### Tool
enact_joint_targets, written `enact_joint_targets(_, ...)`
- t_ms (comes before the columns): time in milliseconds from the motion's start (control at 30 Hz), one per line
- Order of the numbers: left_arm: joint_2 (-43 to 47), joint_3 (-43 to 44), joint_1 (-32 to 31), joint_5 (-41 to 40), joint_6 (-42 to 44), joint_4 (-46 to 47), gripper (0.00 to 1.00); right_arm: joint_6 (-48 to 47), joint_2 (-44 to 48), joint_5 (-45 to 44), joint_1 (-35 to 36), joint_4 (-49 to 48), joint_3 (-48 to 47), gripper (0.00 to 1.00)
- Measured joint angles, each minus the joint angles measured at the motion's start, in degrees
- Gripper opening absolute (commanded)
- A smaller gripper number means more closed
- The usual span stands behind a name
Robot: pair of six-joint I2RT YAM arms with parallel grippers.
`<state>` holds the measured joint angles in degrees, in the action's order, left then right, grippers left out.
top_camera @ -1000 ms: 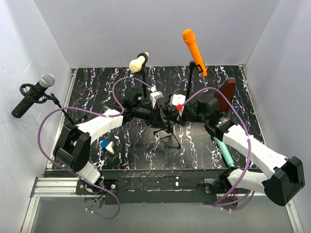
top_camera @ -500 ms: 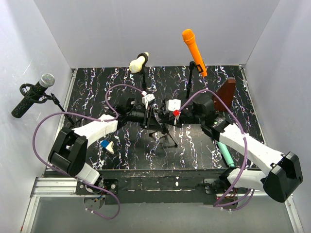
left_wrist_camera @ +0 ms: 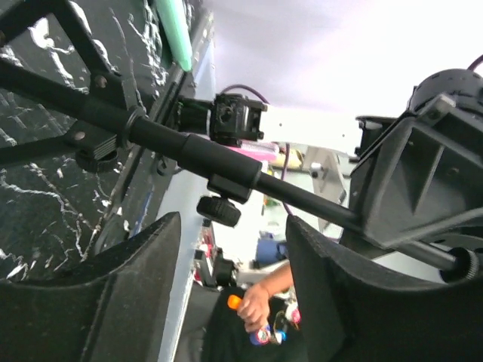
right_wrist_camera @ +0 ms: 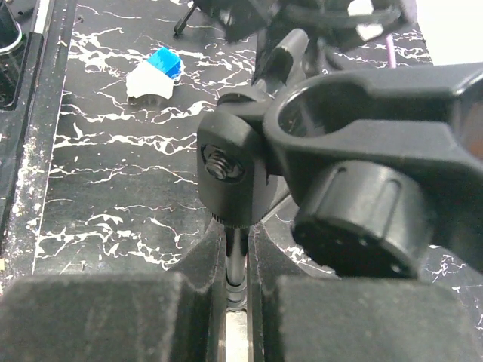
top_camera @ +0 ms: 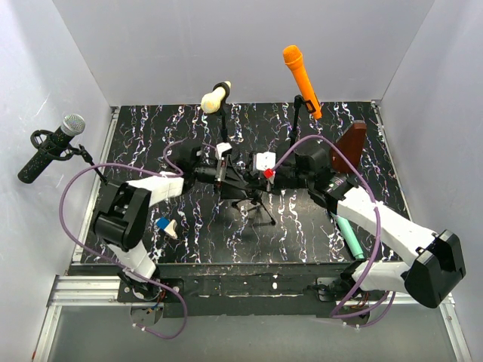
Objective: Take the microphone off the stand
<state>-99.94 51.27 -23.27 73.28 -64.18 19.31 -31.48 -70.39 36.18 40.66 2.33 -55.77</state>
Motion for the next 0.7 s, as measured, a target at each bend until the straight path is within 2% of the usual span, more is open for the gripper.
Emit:
enact_joint_targets(67, 2.5, 1.6, 1.4, -1.8, 7.3, -8.7, 0.63, 0.2, 0.0, -0.2, 0.1, 0.4, -0.2, 0.01)
enact_joint_targets(167, 9.0, 3.6, 3.0, -8.3, 22.6, -22.4, 0.65, 1.6, -0.4, -1.0, 0.0, 0.7, -0.8, 0.01)
enact_joint_targets(267, 19.2, 1.4, 2.9, -16.7, 36.9, -28.7, 0.64, 3.5, -0.9, -1.6, -0.4, 0.9, -1.4, 0.01)
enact_joint_targets(400, 32.4, -4.5, -0.6, -27.1, 53.4, -29.6, 0.57, 6.3, -1.5, -2.4, -1.3, 1.2, -2.2, 0.01)
enact_joint_targets(467, 35.0, -5.9, -3.1, -31.8, 61.0, -28.5, 0.57, 7.5, -1.8, -2.8, -1.7, 1.5, -2.8, 0.01)
enact_joint_targets(567, 34.3, -7.1, -7.1, -38.0, 70.5, -25.4, 0.57, 8.7, -2.1, -3.1, -2.0, 1.7, -3.1, 0.01)
enact_joint_targets(700, 30.2, -7.2, -11.2, -43.4, 78.5, -19.3, 0.55, 9.3, -2.6, -3.0, -2.1, 1.8, -3.6, 0.01)
